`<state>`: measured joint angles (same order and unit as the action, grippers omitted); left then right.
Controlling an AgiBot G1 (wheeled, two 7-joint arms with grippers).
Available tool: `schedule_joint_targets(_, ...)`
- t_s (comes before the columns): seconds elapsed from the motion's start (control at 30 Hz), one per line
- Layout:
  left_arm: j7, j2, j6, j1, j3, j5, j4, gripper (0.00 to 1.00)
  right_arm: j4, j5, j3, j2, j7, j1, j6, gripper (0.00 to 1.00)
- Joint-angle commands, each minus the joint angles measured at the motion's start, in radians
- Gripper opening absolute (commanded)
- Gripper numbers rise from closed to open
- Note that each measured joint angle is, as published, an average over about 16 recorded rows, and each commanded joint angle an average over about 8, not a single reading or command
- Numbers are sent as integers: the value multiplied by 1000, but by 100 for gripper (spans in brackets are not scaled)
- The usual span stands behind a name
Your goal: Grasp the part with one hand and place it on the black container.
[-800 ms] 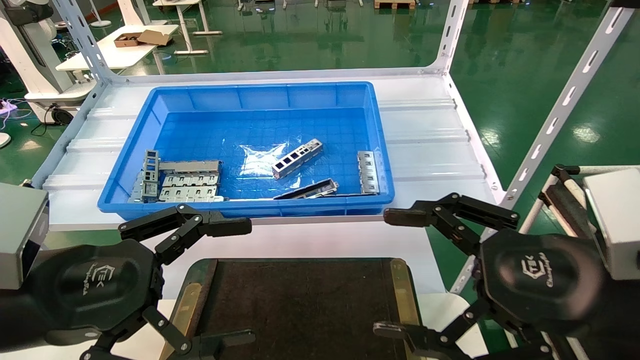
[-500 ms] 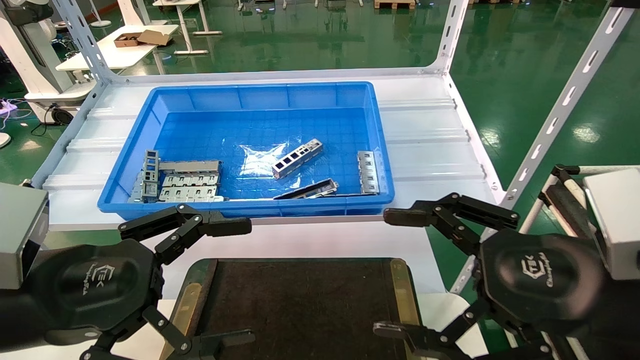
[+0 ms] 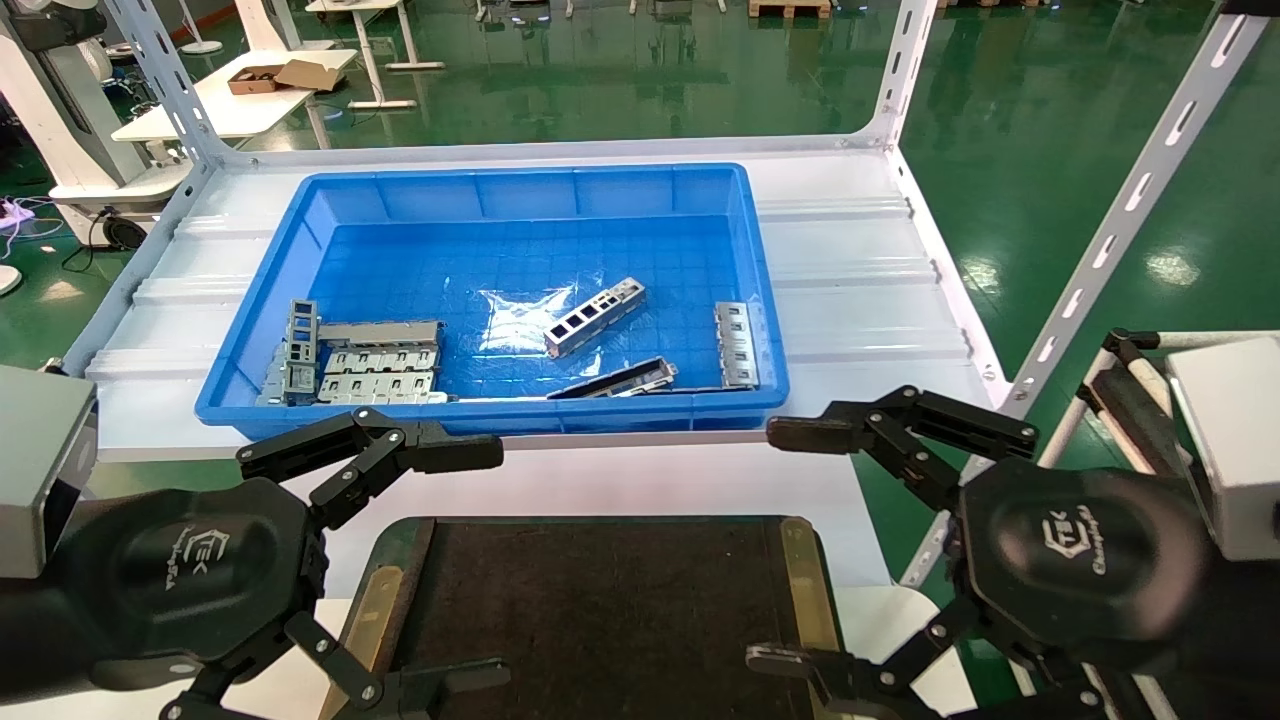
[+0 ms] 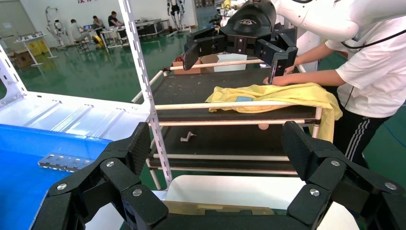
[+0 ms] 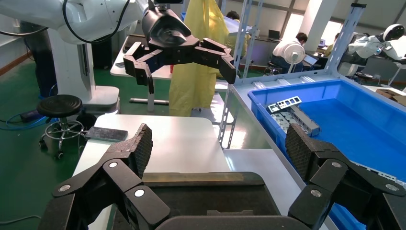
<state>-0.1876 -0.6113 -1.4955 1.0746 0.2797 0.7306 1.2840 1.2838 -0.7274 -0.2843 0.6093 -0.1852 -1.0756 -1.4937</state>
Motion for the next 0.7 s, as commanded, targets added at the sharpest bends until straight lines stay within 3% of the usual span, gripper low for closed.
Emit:
schedule_joint_targets(0.03,0,0,0,0,0,0,0,100,0,-1,1,0,-1,0,0,100)
schedule_joint_targets(0.7,0,-3,15,12,10,32,5,100,-1,-3,4,2,-2,1,-2,100)
